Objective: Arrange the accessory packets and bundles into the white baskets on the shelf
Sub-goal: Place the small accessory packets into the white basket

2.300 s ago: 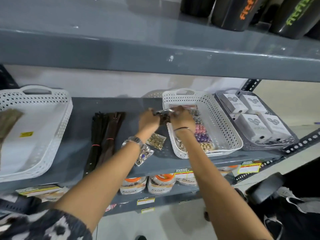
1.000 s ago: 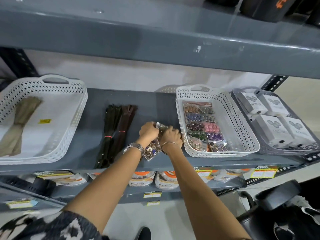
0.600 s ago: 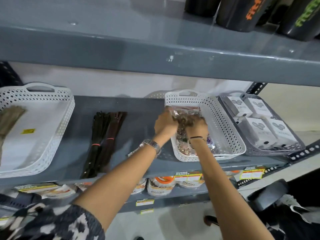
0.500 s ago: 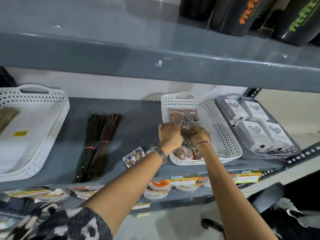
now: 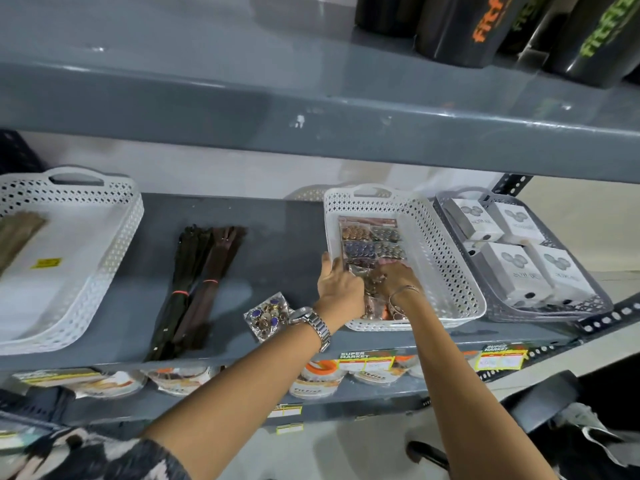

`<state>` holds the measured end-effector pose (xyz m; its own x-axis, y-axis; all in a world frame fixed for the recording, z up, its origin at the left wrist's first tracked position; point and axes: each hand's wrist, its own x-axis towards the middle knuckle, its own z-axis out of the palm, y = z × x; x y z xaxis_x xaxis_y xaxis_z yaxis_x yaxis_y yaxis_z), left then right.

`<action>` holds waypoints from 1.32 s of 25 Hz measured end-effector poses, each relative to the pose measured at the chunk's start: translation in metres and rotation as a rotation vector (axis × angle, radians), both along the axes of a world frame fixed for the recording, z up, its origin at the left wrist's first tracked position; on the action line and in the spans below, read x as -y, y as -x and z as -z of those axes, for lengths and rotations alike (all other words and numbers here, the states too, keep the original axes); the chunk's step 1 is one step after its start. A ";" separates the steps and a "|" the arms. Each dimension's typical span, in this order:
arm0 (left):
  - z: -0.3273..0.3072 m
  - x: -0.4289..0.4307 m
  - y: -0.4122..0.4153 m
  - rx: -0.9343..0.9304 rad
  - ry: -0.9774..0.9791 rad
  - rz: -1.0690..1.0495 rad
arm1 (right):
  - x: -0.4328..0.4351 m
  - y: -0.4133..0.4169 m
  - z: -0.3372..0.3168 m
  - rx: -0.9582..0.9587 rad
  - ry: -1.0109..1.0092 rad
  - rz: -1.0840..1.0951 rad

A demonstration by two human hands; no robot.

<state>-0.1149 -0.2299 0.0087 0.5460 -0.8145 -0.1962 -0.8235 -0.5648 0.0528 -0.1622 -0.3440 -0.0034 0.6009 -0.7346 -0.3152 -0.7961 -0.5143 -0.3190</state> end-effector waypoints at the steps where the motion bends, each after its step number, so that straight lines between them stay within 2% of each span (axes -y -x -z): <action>1: -0.001 -0.002 0.001 -0.009 0.009 0.001 | 0.000 0.000 0.000 -0.032 0.009 -0.036; 4: -0.001 0.000 0.005 -0.052 0.028 -0.015 | 0.000 0.001 -0.001 -0.115 0.065 -0.108; 9: -0.002 0.003 0.006 -0.035 0.007 -0.018 | -0.011 0.007 -0.017 -0.085 0.086 -0.069; 11: -0.008 -0.007 0.000 -0.026 0.148 -0.013 | -0.028 0.004 -0.032 0.107 0.144 -0.023; 12: -0.010 -0.015 -0.007 -0.018 0.286 -0.056 | -0.041 -0.001 -0.039 0.235 0.194 -0.034; 14: -0.008 -0.040 -0.027 -0.023 0.504 -0.242 | -0.076 -0.018 -0.048 0.441 0.238 -0.091; 15: -0.004 -0.055 -0.039 -0.048 0.487 -0.334 | -0.097 -0.029 -0.047 0.460 0.205 -0.136; 17: 0.009 -0.091 -0.058 -0.129 0.213 -0.455 | -0.140 -0.051 -0.032 0.256 0.082 -0.228; 19: 0.023 -0.120 -0.068 -0.192 -0.050 -0.460 | -0.168 -0.063 -0.011 -0.014 -0.013 -0.250; 20: 0.029 -0.129 -0.072 -0.227 -0.100 -0.436 | -0.174 -0.066 -0.002 -0.080 -0.016 -0.243; 22: 0.035 -0.139 -0.077 -0.386 -0.059 -0.463 | -0.179 -0.068 0.005 -0.088 -0.010 -0.215; 24: 0.034 -0.139 -0.085 -0.676 0.111 -0.637 | -0.177 -0.072 0.003 -0.012 -0.017 -0.173; 25: 0.032 -0.135 -0.090 -0.736 0.214 -0.703 | -0.172 -0.077 -0.003 0.040 -0.045 -0.143; 27: 0.022 -0.121 -0.101 -0.670 0.337 -0.754 | -0.156 -0.088 -0.016 0.147 -0.120 -0.072; 30: 0.013 -0.096 -0.109 -0.492 0.245 -0.640 | -0.131 -0.097 -0.030 0.257 -0.209 0.038; 32: 0.011 -0.080 -0.104 -0.507 0.256 -0.580 | -0.111 -0.092 -0.036 0.397 -0.243 0.120; 33: 0.008 -0.074 -0.099 -0.584 0.342 -0.590 | -0.100 -0.086 -0.038 0.453 -0.240 0.157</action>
